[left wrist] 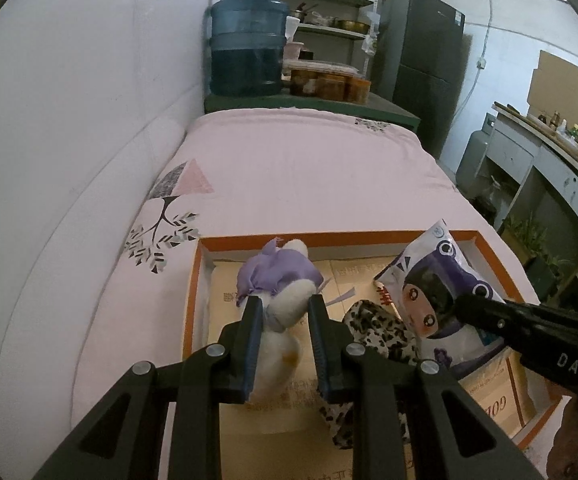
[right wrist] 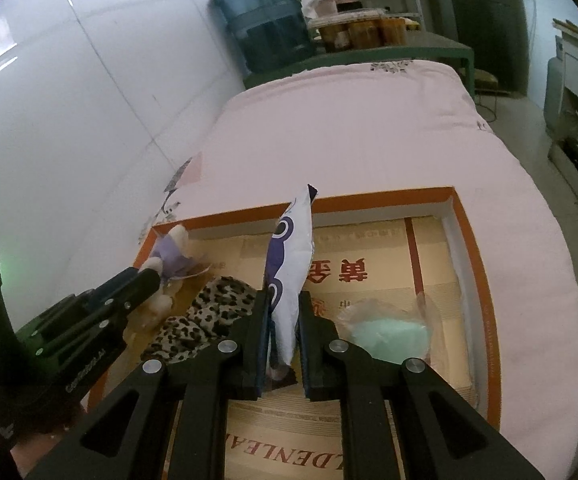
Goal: Organize soft objects
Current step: 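Carry the bunny and the purple packet over the tray and lower them, then open both grippers to release the bunny and packet in the tray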
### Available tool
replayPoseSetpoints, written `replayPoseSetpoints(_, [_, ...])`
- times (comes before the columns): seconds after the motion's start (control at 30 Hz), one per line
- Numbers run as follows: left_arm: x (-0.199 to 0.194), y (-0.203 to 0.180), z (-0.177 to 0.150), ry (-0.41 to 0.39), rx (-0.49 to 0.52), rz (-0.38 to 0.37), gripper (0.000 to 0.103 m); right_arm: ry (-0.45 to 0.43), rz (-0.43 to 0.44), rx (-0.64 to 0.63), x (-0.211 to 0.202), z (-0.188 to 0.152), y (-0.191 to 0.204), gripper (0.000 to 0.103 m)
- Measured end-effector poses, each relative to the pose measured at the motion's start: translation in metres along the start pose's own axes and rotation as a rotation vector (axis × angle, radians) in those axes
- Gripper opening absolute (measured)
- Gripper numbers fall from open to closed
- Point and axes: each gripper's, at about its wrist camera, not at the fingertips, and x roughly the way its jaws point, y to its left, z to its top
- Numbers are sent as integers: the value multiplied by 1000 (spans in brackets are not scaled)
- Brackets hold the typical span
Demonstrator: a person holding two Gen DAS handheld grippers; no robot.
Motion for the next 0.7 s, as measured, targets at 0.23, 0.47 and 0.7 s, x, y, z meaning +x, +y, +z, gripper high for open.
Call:
replayPoseSetpoints(0.23, [-2, -3, -1, 6, 2, -35, 26, -6, -13, 4, -2, -1, -2, 25])
replayPoseSetpoints(0.47, [-10, -1, -2, -24, -14, -53, 53, -18, -43, -9, -7, -2, -2, 47])
replayPoseSetpoints(0.7, [-23, -3, 0, -61, -15, -50, 58, -40, -78, -23, -17, -2, 0, 55])
